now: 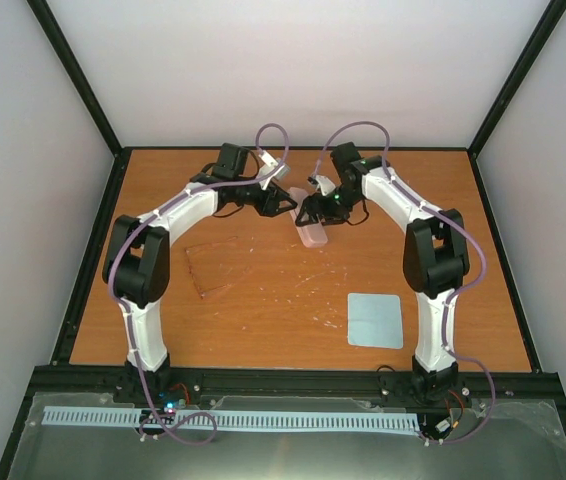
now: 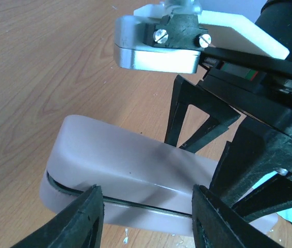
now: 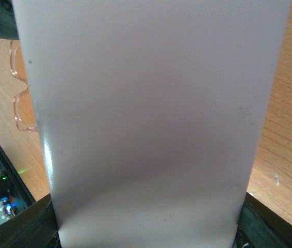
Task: Organize the sunglasses
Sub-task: Open the sunglasses case.
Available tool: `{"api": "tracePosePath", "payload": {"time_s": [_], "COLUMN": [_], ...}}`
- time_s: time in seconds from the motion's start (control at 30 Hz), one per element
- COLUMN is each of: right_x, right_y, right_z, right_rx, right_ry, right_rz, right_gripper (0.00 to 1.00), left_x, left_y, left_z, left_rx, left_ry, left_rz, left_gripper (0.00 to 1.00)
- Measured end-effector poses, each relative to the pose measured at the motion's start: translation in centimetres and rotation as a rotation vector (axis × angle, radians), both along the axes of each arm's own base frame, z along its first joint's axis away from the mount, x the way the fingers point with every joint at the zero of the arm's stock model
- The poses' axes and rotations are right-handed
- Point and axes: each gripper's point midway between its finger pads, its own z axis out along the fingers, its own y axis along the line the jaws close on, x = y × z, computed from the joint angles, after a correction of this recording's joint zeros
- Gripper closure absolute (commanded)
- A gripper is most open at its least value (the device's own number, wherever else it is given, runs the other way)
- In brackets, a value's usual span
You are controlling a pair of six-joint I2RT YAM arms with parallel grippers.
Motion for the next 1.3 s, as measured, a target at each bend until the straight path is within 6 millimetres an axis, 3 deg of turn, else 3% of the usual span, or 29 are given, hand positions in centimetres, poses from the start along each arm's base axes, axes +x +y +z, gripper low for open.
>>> {"api": "tracePosePath", "payload": {"time_s": [0.53,0.83,1.13,1.3], "right_x": [-0.1,-0.6,-0.8,-1.0], "right_y": [0.1,0.0,-0.2,-0.2], "right_z": [1.2,3.2,3.2,3.3], "right_rx": [0.07,0.126,0.143,0.162], "right_ry": [0.029,0.033,0.056,0.071], "right_rz": [-0.024,-0.034,-0.045,-0.042], "right_gripper": [0.64,0.67,0.69,0.7], "left_x": [0.4,0.6,0.8,0.8], "left_y": [-0.1,0.6,0.5,0.5], "left_z": [-0.5,-2.3,-2.9,-4.3], "left_rx": [0.0,0.038,0.044,0.056], "left_ry": [-0.005,-0.002,-0.01,0.01], "left_rz": [0.004,0.025,0.017,0.011], "left_gripper": [0.54,0.55,0.55,0.55]}}
